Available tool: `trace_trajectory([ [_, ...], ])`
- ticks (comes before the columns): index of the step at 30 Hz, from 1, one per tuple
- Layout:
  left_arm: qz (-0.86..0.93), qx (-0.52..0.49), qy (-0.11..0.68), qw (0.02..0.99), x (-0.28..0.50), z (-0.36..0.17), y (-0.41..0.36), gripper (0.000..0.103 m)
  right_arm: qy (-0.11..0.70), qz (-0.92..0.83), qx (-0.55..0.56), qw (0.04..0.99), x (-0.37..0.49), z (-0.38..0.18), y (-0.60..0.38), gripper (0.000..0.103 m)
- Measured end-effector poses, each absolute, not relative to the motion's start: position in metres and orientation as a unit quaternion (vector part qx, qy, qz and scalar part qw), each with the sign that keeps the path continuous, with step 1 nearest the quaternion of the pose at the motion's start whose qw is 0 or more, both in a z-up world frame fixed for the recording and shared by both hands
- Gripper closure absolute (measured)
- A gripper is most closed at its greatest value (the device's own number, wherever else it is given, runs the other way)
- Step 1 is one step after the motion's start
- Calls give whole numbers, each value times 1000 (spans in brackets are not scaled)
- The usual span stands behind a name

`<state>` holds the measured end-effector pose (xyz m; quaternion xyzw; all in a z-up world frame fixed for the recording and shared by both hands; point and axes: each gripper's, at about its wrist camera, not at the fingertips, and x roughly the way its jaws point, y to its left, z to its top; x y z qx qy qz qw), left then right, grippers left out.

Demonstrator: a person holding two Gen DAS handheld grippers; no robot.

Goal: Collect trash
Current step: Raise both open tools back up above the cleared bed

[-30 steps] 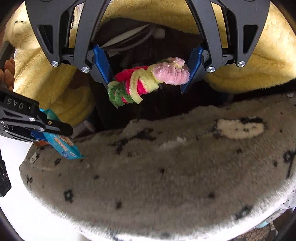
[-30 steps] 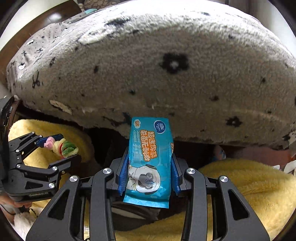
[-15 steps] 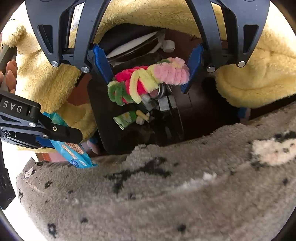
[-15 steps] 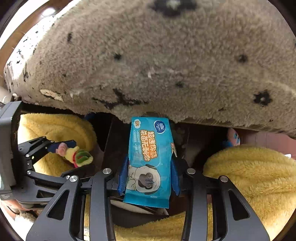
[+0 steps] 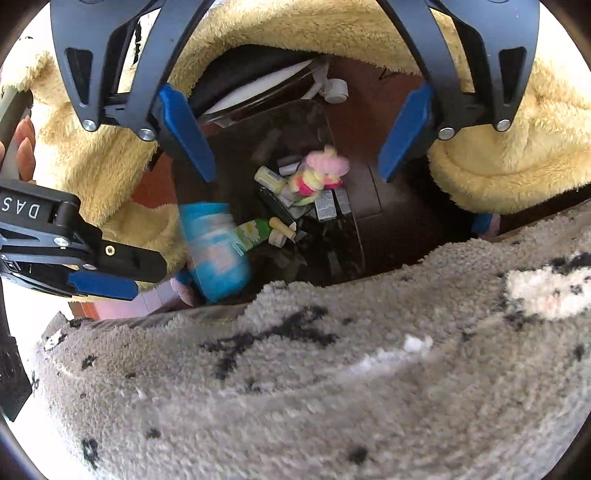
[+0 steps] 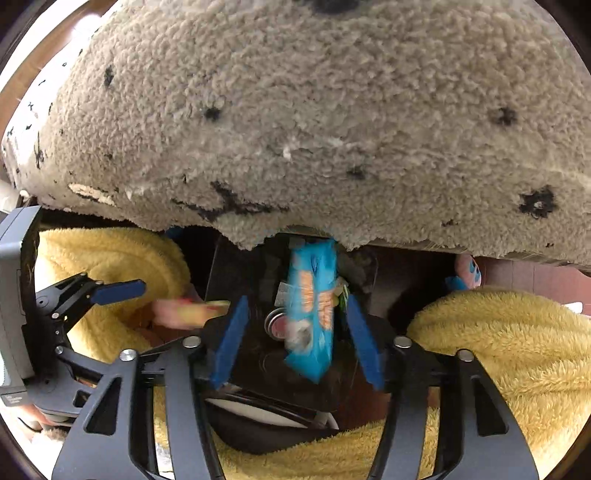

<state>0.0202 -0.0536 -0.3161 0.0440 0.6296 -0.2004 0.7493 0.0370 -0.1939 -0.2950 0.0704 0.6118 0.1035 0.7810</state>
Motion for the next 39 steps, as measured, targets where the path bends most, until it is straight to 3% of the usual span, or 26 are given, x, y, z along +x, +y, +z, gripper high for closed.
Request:
trace_trajectory([
  [3,-198,42,622,756,20,-309,-51,11,604,97,71,788,36,-287,-197,40],
  [8,-197,37,601,774,18,-291,-47,8,585,79,77,803,33,-270,-208,18],
  [18,-183,37,521,833,27,-231,-39,8,522,35,78,848,25,-220,-237,4],
  [39,-132,5,222,966,85,-32,-9,8,222,-25,43,974,48,-43,-265,3],
])
